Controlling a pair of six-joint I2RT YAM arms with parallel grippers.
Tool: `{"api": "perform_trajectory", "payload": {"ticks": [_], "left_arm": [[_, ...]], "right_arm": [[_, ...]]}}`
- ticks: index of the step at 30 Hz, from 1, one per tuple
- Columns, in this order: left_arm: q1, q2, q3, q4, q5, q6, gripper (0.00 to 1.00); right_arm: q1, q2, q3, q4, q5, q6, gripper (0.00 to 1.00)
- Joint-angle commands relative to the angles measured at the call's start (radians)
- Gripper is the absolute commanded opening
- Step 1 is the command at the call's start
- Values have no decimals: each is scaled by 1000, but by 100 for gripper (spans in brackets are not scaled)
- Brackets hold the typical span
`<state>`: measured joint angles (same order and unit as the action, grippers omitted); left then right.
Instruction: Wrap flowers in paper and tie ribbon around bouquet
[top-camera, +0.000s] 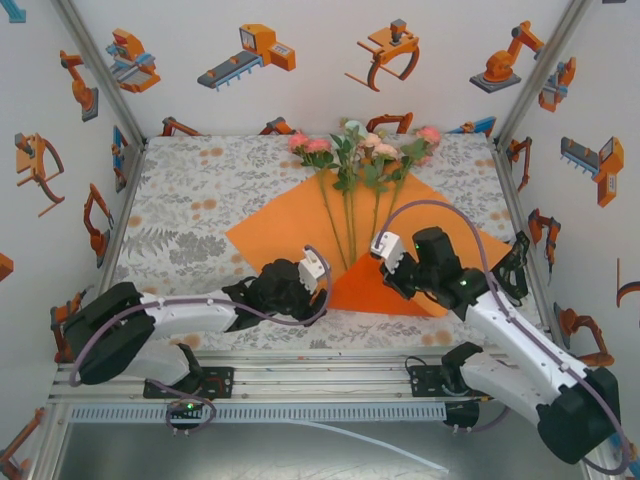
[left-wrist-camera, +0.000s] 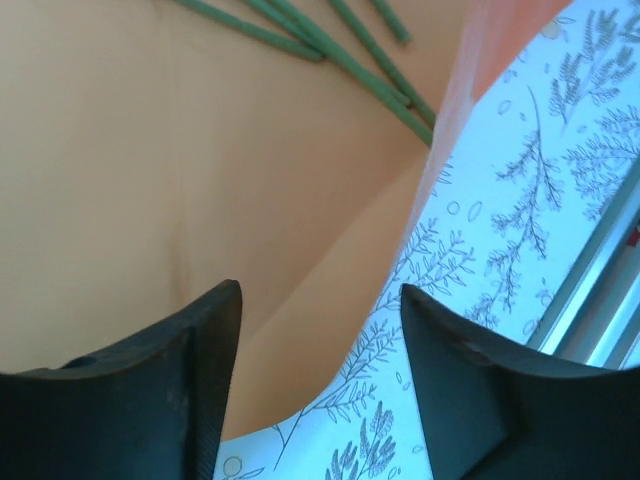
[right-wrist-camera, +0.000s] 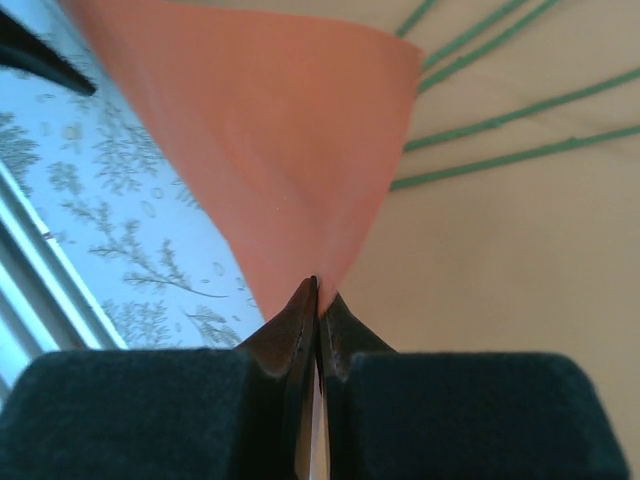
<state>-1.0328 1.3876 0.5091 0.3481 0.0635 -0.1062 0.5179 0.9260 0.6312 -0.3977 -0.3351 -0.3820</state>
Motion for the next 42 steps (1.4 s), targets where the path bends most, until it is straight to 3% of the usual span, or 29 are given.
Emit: {"api": "perform_trajectory", "payload": {"ticks": [1, 7, 12, 15, 16, 18, 22, 26, 29, 37, 39, 42], "left_arm": [[13, 26, 29, 82, -5, -15, 64], [31, 70, 54, 61, -44, -20, 54], [45, 102, 64, 84, -47, -38, 43], [47, 115, 66, 96, -47, -50, 35], [48, 121, 66, 101, -47, -54, 33], [48, 131, 69, 107, -46, -59, 23], [52, 146, 76, 112, -54, -74, 0], [58, 146, 66, 125, -73, -94, 0], [67, 136, 46, 144, -84, -112, 0], [81, 72, -38, 187, -87, -188, 0], [82, 46, -66, 192, -106, -212, 0], [82, 13, -102, 202, -112, -236, 0]], "right_arm": [[-13, 34, -3, 110, 85, 6, 6], [-61, 49, -51, 235, 166, 54, 10], [-78, 103, -60, 253, 148, 75, 13], [-77, 128, -57, 249, 207, 108, 14], [-79, 133, -57, 248, 223, 117, 18], [-79, 140, -53, 243, 250, 136, 34], [-84, 143, -21, 193, 321, 221, 46], [-167, 130, 31, 58, 67, 300, 68], [-255, 145, 41, 18, -89, 391, 75], [-322, 259, 85, -63, -164, 482, 73], [-321, 307, 105, -73, -214, 462, 67], [-323, 339, 120, -52, -287, 447, 44]]}}
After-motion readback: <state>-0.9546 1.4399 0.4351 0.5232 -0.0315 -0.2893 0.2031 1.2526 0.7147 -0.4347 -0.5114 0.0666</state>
